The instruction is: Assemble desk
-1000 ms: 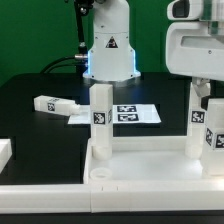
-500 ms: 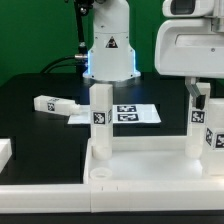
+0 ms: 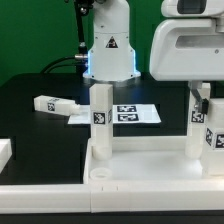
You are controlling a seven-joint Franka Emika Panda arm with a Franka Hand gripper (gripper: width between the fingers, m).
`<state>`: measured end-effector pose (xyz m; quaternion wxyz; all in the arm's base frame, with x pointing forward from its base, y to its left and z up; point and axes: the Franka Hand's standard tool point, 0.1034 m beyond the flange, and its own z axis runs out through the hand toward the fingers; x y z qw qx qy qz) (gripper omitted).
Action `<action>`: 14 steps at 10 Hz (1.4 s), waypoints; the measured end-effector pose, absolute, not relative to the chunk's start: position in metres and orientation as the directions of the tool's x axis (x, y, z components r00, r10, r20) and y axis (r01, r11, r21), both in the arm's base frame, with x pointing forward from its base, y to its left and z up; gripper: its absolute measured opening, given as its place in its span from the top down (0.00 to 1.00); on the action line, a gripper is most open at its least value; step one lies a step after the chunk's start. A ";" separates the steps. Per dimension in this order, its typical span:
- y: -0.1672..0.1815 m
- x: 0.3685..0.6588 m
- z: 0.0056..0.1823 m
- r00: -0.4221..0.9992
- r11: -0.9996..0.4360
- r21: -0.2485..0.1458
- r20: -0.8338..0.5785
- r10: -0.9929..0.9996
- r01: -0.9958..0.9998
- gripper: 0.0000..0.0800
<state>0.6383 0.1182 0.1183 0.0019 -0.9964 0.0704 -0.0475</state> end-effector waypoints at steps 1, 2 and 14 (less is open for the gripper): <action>0.118 0.638 0.118 0.971 -0.976 -0.017 0.093 -0.220 -0.219 0.58; 0.117 0.638 0.118 0.958 -0.963 -0.022 0.092 -0.270 -0.269 0.58; 0.125 0.635 0.114 0.488 -0.487 -0.103 0.018 -0.873 -0.867 0.24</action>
Offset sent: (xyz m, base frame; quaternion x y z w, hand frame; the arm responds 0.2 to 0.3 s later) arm -0.0173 -0.0105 -0.0009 -0.0395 0.0510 0.3430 0.9371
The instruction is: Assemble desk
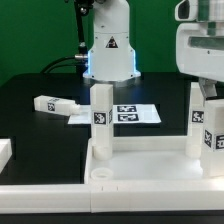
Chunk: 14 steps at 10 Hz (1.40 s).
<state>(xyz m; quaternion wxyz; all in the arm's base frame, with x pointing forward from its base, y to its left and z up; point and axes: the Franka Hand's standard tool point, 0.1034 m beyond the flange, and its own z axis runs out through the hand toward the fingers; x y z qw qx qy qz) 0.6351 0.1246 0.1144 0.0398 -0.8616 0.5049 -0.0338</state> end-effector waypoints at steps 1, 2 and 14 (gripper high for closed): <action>0.124 0.636 0.116 0.655 -0.655 -0.099 0.038 -0.755 -0.749 0.24; 0.123 0.636 0.115 0.770 -0.771 -0.092 0.051 -0.636 -0.630 0.20; 0.105 0.641 0.114 0.995 -1.000 -0.009 0.094 -0.028 -0.027 0.64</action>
Offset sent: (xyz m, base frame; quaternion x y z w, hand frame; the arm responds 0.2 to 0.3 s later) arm 0.0000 0.0000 0.0000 0.0000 0.0000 -0.1296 0.9916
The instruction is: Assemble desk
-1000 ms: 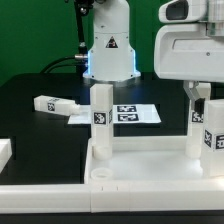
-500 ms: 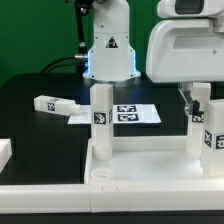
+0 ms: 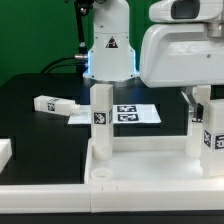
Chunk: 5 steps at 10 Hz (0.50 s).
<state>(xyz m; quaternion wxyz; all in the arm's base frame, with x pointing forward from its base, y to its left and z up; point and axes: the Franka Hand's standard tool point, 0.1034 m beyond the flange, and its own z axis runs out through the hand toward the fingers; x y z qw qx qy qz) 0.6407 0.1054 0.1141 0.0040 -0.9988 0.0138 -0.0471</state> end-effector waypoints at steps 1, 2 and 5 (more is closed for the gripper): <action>0.105 0.641 0.114 0.990 -0.994 -0.017 0.092 -0.108 -0.107 0.64; 0.105 0.641 0.114 0.977 -0.981 -0.024 0.091 -0.194 -0.193 0.64; 0.114 0.638 0.111 0.777 -0.782 -0.069 0.082 -0.624 -0.620 0.64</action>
Offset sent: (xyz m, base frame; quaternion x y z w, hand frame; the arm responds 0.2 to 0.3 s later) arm -0.0066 -0.0042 0.0057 -0.0618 0.0813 0.2627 0.9595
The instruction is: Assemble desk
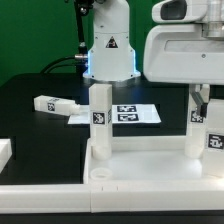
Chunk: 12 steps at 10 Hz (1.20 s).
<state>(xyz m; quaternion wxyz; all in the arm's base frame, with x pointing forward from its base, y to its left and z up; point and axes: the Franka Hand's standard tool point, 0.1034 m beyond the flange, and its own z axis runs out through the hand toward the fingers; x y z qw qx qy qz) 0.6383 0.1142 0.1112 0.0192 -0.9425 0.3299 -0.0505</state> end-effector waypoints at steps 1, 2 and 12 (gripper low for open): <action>0.114 0.638 0.111 0.627 -0.632 -0.096 0.078 -0.775 -0.769 0.64; 0.113 0.636 0.110 0.486 -0.491 -0.127 0.068 -0.871 -0.862 0.64; 0.114 0.636 0.110 -0.291 0.307 -0.120 -0.136 -0.947 -0.944 0.64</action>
Offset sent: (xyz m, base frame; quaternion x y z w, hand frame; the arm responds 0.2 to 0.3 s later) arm 0.0000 0.0000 0.0000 0.0000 0.0000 0.1296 0.9916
